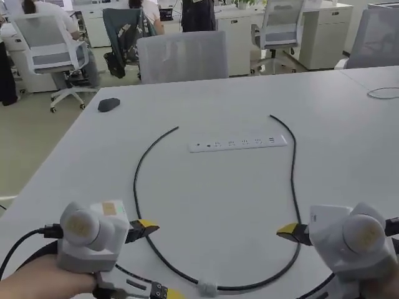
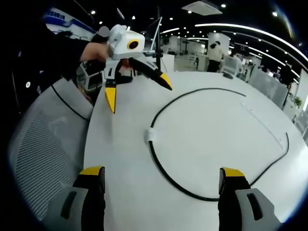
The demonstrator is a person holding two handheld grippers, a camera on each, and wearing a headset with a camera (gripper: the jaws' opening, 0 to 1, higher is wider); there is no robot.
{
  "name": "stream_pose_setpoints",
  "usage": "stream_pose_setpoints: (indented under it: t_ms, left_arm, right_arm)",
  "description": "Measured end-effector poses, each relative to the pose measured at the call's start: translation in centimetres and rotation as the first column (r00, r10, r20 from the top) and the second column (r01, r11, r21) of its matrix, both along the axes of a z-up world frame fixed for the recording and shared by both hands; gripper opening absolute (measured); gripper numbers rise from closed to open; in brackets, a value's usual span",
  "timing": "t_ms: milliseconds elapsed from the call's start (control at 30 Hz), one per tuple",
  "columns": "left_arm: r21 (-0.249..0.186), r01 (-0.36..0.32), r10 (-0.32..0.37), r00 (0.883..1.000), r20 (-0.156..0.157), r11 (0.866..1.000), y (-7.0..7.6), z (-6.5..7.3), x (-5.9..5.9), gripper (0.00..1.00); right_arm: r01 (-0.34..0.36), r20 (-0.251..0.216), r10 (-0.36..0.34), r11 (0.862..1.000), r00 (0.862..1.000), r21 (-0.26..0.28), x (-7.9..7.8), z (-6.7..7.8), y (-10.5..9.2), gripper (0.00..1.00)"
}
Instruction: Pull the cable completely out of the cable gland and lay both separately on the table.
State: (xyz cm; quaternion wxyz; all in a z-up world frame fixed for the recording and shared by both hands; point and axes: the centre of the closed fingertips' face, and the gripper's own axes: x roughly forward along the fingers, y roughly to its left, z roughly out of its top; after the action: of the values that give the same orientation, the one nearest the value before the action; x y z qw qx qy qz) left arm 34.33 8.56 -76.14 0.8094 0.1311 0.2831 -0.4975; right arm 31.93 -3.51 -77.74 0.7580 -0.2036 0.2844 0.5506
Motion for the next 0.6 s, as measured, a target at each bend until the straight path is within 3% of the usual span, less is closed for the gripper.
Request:
stream_pose_setpoints:
  t_ms: [167, 600]
  left_arm:
    - [0.001, 0.005, -0.005, 1.0, 0.003, 1.0, -0.1, 0.1, -0.8, 0.99]
    - [-0.012, 0.005, -0.005, 1.0, -0.001, 1.0, -0.4, -0.2, -1.9, 0.99]
  right_arm:
    - [0.003, -0.01, -0.002, 0.999, 1.0, 0.034, -0.7, 0.5, 0.7, 1.0]
    - [0.004, -0.011, -0.003, 1.0, 1.0, 0.012, -1.5, 0.2, 0.7, 1.0]
